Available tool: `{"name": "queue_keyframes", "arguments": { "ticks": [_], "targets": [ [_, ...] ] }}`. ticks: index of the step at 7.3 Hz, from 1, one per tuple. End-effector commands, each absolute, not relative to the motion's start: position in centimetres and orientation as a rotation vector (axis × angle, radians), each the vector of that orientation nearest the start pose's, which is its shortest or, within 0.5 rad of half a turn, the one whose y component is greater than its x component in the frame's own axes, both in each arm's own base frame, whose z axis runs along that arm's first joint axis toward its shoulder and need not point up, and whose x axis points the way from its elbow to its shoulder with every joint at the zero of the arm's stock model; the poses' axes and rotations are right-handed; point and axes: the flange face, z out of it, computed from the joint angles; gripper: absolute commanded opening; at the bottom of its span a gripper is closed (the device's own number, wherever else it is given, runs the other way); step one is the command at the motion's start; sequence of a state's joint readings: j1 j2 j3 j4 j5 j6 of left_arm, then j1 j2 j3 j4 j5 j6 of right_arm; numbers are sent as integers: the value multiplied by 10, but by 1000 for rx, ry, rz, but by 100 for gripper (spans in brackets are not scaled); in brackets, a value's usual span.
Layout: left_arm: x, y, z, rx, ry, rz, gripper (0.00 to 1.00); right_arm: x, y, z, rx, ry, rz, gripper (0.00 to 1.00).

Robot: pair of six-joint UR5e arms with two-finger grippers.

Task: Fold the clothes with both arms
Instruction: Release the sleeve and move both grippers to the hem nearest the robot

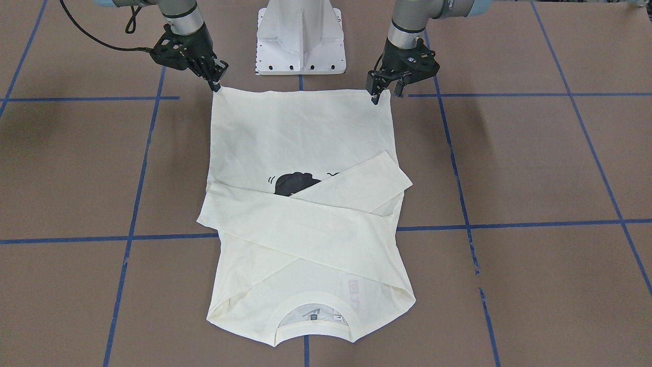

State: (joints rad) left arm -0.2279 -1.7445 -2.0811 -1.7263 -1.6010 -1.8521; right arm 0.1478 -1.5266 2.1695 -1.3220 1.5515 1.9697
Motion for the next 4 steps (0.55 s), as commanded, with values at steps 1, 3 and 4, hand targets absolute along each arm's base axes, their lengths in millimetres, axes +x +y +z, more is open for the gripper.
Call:
{"name": "queue_keyframes", "arguments": {
  "ticks": [1,3,4],
  "targets": [
    [484,-238,338,-60,816,-463,75,-448,-203,337,-93,-898,519,0],
    [499,-218,347,-89,792,-423,73,-448,-203,336,-92,-899,519,0],
    [499,-217,347,-91,792,-420,65,-448,-203,336,-92,-899,519,0]
  ]
}}
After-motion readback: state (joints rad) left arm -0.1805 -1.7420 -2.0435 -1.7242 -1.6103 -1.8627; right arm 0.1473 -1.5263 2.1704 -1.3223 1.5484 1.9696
